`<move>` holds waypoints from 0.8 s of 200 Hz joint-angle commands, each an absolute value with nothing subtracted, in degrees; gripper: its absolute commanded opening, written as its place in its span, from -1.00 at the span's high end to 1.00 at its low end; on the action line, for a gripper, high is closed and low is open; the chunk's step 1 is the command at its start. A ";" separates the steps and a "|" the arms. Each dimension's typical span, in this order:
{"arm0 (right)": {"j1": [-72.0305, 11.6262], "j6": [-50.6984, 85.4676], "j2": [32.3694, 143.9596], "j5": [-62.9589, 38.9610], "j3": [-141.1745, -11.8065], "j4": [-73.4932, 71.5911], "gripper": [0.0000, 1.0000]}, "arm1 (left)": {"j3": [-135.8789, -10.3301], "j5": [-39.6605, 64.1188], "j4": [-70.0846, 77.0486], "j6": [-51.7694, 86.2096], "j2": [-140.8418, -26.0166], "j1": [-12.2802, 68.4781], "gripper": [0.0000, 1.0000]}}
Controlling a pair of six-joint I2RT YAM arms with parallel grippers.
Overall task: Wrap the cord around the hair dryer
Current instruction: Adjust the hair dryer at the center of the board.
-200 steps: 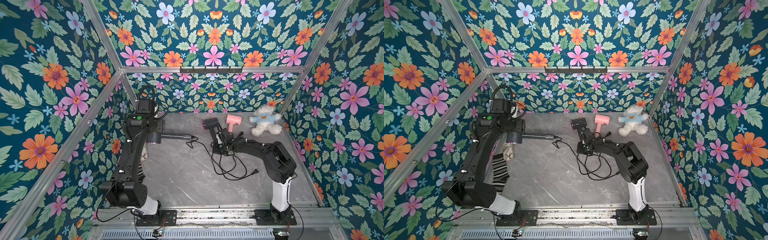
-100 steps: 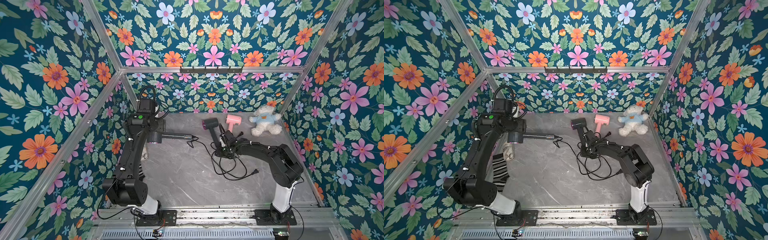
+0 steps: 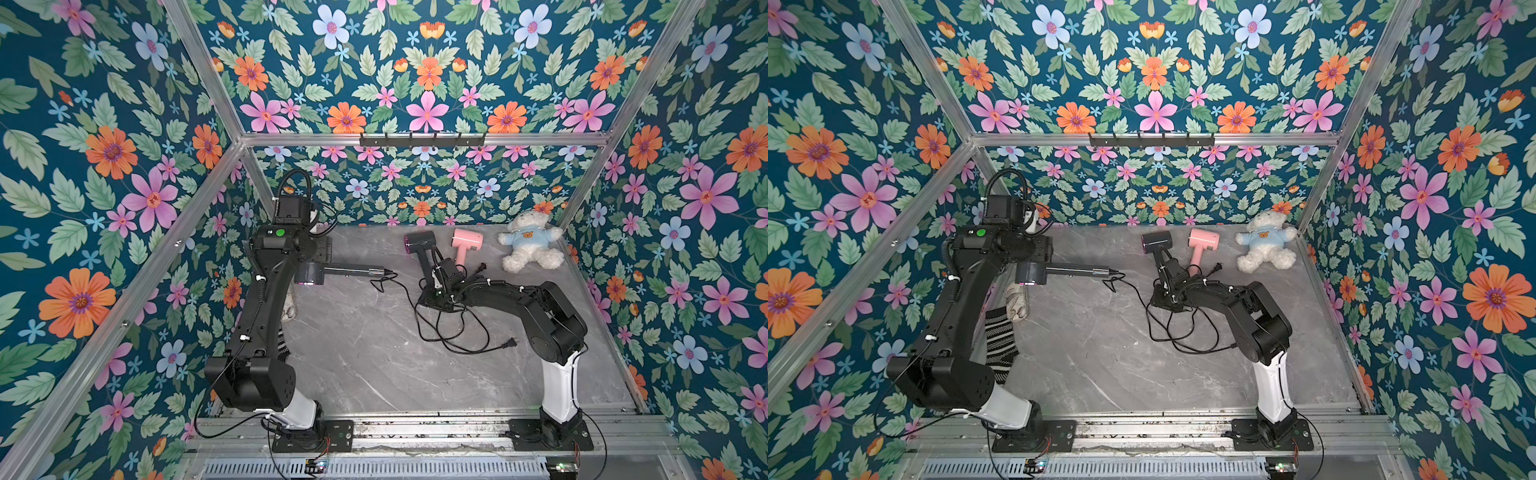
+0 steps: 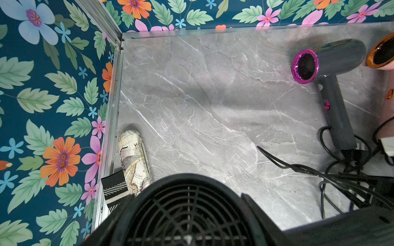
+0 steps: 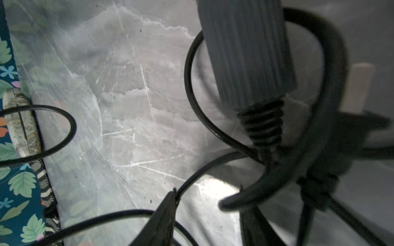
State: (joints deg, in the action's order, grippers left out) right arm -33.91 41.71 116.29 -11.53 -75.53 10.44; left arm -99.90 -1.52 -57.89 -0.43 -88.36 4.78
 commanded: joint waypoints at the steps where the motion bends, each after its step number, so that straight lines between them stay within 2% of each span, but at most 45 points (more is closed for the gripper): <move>1: -34.01 42.39 118.08 -7.45 -77.23 13.66 0.03 | -100.37 -1.13 -57.21 -1.01 -88.06 4.75 1.00; 37: -33.83 35.24 120.31 2.44 -82.27 25.45 0.13 | -100.52 -2.20 -57.73 -1.56 -87.76 4.74 1.00; 54: -33.76 31.17 121.48 7.35 -84.64 31.17 0.26 | -100.95 -3.43 -58.68 -1.76 -87.64 4.75 1.00; 99: -27.98 26.84 116.90 7.65 -78.93 31.05 0.74 | -100.75 -7.27 -60.14 -1.85 -87.57 4.66 1.00; 103: -27.31 26.33 116.34 7.72 -78.33 30.95 0.86 | -100.67 -7.57 -60.20 -1.85 -87.73 4.67 1.00; 109: -26.20 25.42 115.62 7.60 -77.55 30.99 0.90 | -100.53 -8.01 -60.36 -1.80 -87.93 4.70 1.00; 113: -25.43 24.86 115.07 7.52 -76.98 30.93 1.00 | -100.39 -8.28 -60.40 -1.84 -88.00 4.67 1.00; 141: -19.71 20.79 111.95 6.20 -74.15 31.07 1.00 | -100.08 -13.27 -61.10 -2.59 -89.05 4.20 1.00; 154: -17.70 17.99 110.74 4.58 -74.16 32.16 0.89 | -100.72 -14.56 -61.46 -2.73 -89.48 3.29 1.00; 160: -17.48 16.26 109.94 3.80 -74.41 33.00 0.75 | -101.16 -14.59 -61.52 -2.66 -89.70 3.02 1.00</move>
State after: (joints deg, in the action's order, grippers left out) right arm -19.27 22.94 111.94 5.26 -74.32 28.42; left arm -99.88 -9.78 -60.97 -1.93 -89.27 4.16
